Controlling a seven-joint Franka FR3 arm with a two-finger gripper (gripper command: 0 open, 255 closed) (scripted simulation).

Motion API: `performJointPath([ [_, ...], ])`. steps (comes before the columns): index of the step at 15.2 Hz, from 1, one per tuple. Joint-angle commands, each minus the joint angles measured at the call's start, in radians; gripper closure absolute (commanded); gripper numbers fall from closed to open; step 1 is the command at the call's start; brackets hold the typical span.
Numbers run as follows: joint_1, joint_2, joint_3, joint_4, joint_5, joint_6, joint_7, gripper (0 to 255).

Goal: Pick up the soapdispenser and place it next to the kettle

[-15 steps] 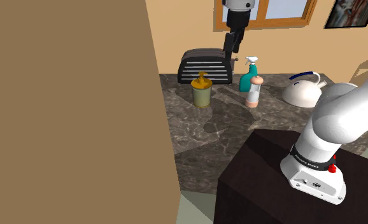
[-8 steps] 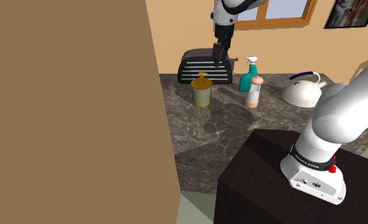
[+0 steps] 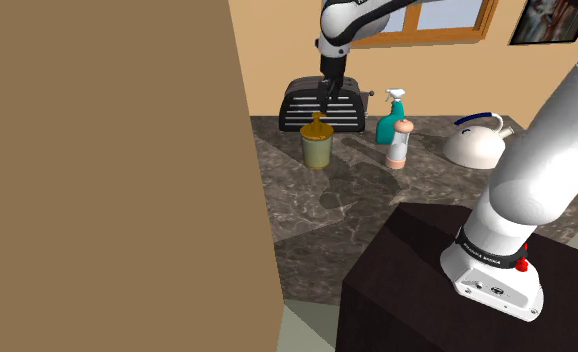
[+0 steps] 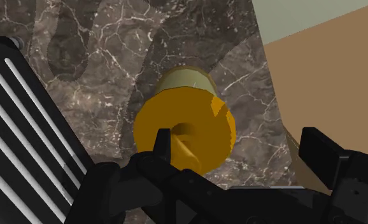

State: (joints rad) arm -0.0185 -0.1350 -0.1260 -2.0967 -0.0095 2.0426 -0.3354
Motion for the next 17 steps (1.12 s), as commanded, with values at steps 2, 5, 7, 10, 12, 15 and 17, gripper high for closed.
performJointPath([
  [2, -0.006, 0.118, -0.014, 0.082, 0.023, 0.034, -0.037, 0],
  [5, -0.016, 0.232, -0.023, 0.169, 0.05, 0.059, -0.074, 0],
  [7, -0.017, 0.242, -0.022, 0.155, 0.053, 0.083, -0.075, 0],
  [10, -0.017, 0.26, -0.022, 0.136, 0.056, 0.119, -0.078, 0],
  [12, -0.017, 0.272, -0.021, 0.124, 0.059, 0.143, -0.08, 0],
  [15, -0.017, 0.276, -0.021, 0.121, 0.06, 0.15, -0.08, 0],
  [17, -0.017, 0.276, -0.021, 0.121, 0.06, 0.15, -0.08, 0],
])
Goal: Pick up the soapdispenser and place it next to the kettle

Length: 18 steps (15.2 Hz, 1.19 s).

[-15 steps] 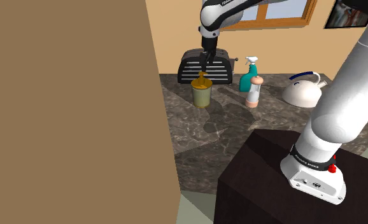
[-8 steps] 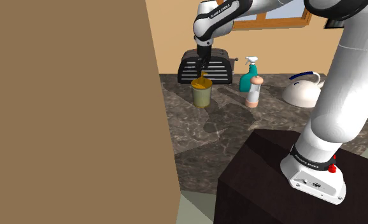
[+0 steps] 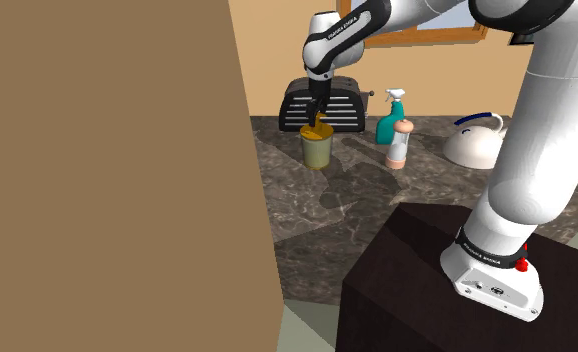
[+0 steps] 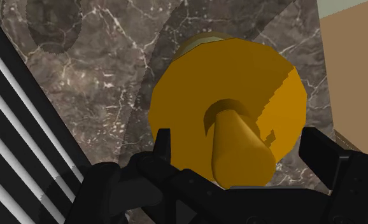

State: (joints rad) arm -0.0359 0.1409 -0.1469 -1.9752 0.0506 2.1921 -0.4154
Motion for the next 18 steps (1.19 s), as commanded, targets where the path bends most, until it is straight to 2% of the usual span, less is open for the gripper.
performJointPath([
  [1, 0.0, 0.0, 0.0, 0.0, 0.0, 0.001, 0.0, 0],
  [4, 0.0, 0.0, 0.0, 0.0, 0.0, 0.001, 0.0, 0],
  [5, 0.0, 0.0, 0.0, 0.0, 0.0, 0.001, 0.0, 255],
  [14, 0.0, 0.0, 0.0, 0.0, 0.0, 0.001, 0.0, 255],
  [18, 0.001, -0.02, -0.001, 0.03, -0.005, -0.049, 0.004, 255],
])
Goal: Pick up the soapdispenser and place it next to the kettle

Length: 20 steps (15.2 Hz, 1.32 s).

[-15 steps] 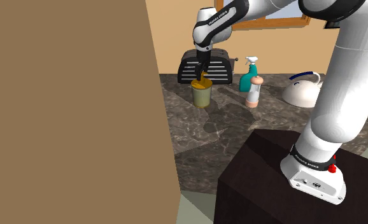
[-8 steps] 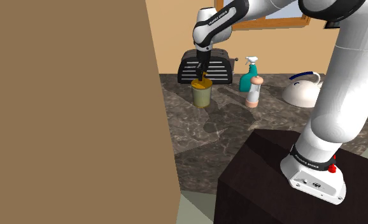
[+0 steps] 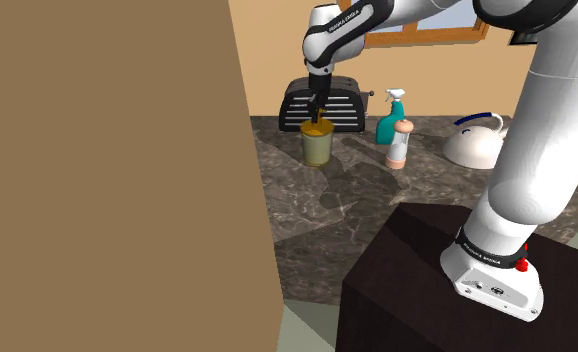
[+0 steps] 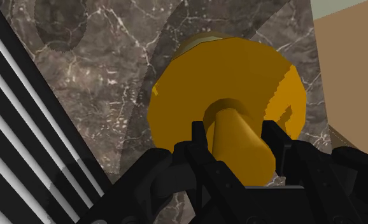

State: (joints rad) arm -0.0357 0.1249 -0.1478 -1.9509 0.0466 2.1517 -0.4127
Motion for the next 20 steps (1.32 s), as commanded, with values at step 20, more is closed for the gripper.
performJointPath([
  [20, 0.001, -0.055, -0.001, 0.213, -0.014, -0.266, 0.014, 255],
])
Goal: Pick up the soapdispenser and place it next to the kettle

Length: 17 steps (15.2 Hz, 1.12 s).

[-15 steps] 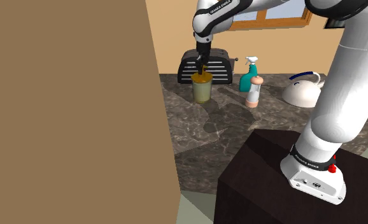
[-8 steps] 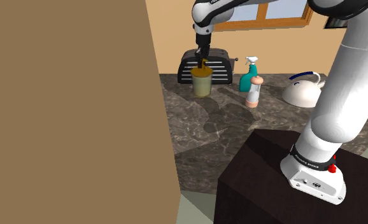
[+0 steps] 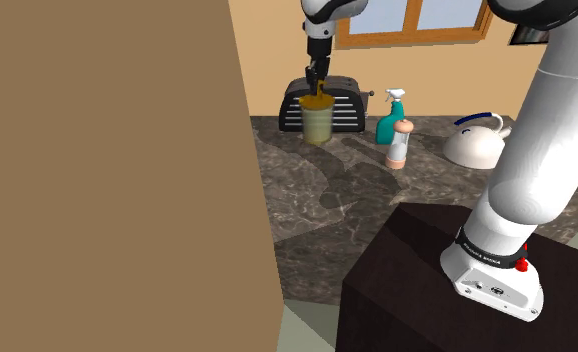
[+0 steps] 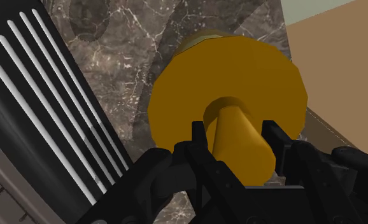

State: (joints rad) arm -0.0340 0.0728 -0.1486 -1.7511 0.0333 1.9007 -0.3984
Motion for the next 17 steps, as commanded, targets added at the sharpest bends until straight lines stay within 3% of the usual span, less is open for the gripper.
performJointPath([
  [1, -0.001, -0.003, -0.001, 0.026, -0.001, -0.029, 0.0, 255],
  [17, -0.004, 0.026, -0.003, 0.28, 0.003, -0.253, 0.001, 255],
])
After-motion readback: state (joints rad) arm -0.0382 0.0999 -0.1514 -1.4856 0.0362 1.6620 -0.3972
